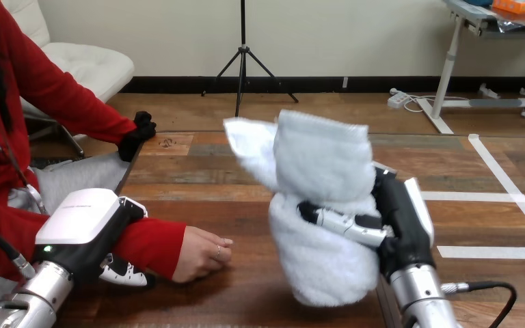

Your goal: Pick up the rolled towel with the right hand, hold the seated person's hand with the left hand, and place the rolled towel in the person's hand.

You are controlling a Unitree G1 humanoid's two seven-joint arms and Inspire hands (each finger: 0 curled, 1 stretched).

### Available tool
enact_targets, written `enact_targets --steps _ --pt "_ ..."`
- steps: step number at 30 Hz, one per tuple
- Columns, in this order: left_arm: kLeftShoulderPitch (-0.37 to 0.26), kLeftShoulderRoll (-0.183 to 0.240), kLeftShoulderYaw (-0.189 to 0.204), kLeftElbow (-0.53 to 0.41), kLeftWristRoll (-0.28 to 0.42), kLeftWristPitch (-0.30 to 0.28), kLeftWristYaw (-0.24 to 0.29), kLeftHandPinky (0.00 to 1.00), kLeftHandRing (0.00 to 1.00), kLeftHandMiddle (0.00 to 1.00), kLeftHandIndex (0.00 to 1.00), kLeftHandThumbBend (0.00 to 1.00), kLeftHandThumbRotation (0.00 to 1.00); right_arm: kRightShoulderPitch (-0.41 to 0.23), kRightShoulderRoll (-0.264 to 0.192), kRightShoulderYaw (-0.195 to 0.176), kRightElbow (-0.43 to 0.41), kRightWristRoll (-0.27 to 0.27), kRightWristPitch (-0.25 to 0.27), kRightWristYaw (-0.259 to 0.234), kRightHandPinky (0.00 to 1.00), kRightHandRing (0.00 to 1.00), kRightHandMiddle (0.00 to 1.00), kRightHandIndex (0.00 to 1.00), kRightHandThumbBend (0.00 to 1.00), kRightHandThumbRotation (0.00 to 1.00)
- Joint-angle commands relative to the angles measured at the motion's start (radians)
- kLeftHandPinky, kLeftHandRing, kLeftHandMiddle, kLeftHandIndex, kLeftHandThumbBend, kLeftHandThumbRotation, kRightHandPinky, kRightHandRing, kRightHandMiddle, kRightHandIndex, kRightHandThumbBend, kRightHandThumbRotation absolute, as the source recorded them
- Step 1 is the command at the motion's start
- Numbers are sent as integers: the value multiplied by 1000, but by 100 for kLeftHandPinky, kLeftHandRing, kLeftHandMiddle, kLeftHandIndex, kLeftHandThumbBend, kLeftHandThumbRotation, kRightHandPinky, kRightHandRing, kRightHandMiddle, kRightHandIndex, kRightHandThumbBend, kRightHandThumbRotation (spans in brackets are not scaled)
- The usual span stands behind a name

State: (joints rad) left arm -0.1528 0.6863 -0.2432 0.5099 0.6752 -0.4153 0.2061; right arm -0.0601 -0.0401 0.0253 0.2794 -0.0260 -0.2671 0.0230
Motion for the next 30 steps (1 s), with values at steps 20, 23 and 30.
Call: enact_targets --steps 20,23,30 --pt "-73 -49 70 -276 -53 -55 -5 27 29 33 34 89 0 -329 29 15 389 -105 -212 -108 28 33 46 46 80 0" --pt "-76 -50 71 -282 -50 -60 -2 27 29 33 35 89 0 -343 33 18 425 -109 -227 -117 28 32 45 46 81 0" --pt "-80 -53 74 -296 -54 -64 -6 27 29 33 35 88 0 -372 43 21 494 -117 -262 -131 27 32 45 46 82 0"
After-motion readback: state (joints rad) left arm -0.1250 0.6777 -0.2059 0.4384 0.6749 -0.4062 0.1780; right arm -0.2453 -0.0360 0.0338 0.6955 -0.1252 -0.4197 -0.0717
